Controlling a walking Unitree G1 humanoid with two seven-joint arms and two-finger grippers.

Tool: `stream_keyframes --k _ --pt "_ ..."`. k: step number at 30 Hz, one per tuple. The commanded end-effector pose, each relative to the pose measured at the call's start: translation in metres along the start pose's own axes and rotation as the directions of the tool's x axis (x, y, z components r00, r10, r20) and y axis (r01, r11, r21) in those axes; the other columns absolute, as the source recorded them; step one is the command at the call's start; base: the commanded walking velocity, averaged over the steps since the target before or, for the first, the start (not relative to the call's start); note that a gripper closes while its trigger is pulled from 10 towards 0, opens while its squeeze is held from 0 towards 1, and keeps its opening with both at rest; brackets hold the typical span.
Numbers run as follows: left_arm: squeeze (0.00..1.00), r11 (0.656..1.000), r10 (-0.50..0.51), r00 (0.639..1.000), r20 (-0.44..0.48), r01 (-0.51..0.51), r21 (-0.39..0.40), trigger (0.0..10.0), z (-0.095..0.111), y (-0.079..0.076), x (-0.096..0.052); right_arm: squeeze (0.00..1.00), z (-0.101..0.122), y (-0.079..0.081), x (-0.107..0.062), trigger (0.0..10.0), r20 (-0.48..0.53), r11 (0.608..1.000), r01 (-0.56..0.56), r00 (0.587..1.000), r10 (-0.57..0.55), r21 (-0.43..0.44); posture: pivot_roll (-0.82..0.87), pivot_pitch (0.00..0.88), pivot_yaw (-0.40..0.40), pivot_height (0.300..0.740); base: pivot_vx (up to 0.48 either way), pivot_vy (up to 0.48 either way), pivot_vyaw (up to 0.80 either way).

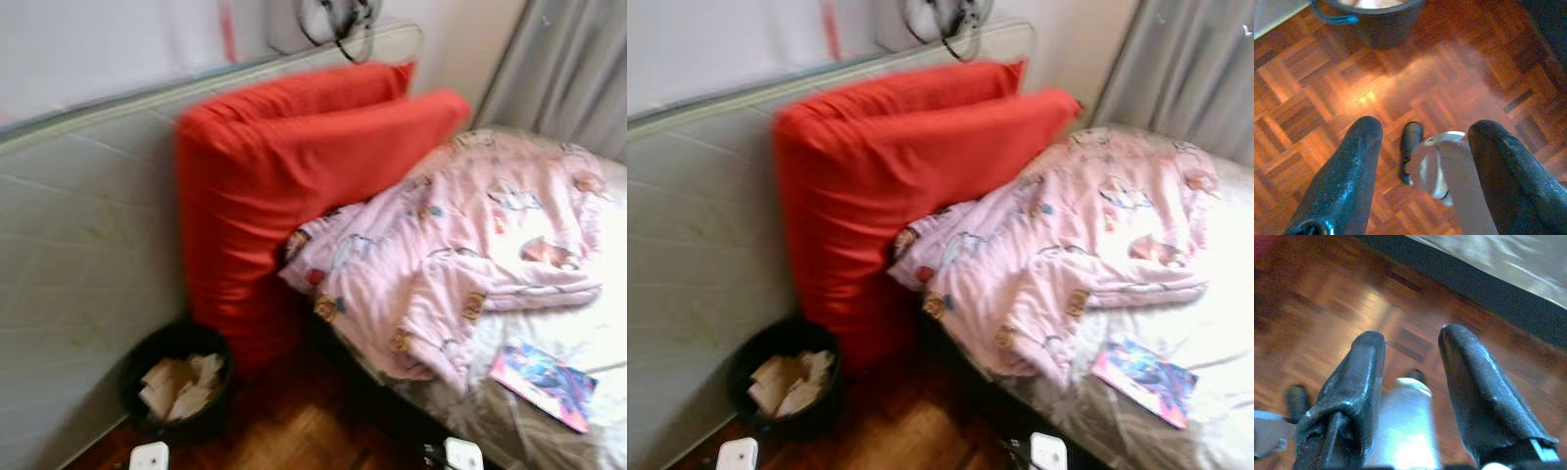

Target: Clean up the room

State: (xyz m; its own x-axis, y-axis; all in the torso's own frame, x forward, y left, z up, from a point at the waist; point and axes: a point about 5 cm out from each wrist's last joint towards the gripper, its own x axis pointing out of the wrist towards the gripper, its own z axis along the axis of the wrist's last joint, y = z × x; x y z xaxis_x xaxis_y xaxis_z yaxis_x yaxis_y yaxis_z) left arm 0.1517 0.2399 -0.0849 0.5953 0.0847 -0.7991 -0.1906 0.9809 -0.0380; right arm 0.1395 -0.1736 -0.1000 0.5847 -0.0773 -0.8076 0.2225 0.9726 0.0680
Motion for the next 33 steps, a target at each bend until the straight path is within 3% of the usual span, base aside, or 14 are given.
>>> stream_keyframes --k 1,5,33 --pt "0.00 0.990 -0.076 0.997 -0.023 0.078 0.120 10.0 0.0084 -0.0450 0.0098 0.00 0.0149 -0.0477 -0.0014 10.0 -0.033 0.998 -0.051 0.998 0.052 0.029 0.04 0.004 0.008 0.740 0.000 0.000 0.00" --pt "0.00 0.990 -0.077 0.997 -0.022 0.080 0.119 10.0 0.0086 -0.0451 0.0099 0.00 0.0143 -0.0479 -0.0015 10.0 -0.039 0.998 -0.054 0.998 0.055 0.021 0.04 0.001 0.009 0.740 0.000 0.000 0.00" --pt "0.00 0.991 -0.064 0.998 -0.020 0.066 0.118 10.0 0.0096 -0.0439 0.0101 0.00 0.0176 -0.0502 -0.0011 10.0 -0.032 0.999 -0.049 0.998 0.050 0.024 0.05 0.045 -0.012 0.740 0.000 -0.050 -0.69"
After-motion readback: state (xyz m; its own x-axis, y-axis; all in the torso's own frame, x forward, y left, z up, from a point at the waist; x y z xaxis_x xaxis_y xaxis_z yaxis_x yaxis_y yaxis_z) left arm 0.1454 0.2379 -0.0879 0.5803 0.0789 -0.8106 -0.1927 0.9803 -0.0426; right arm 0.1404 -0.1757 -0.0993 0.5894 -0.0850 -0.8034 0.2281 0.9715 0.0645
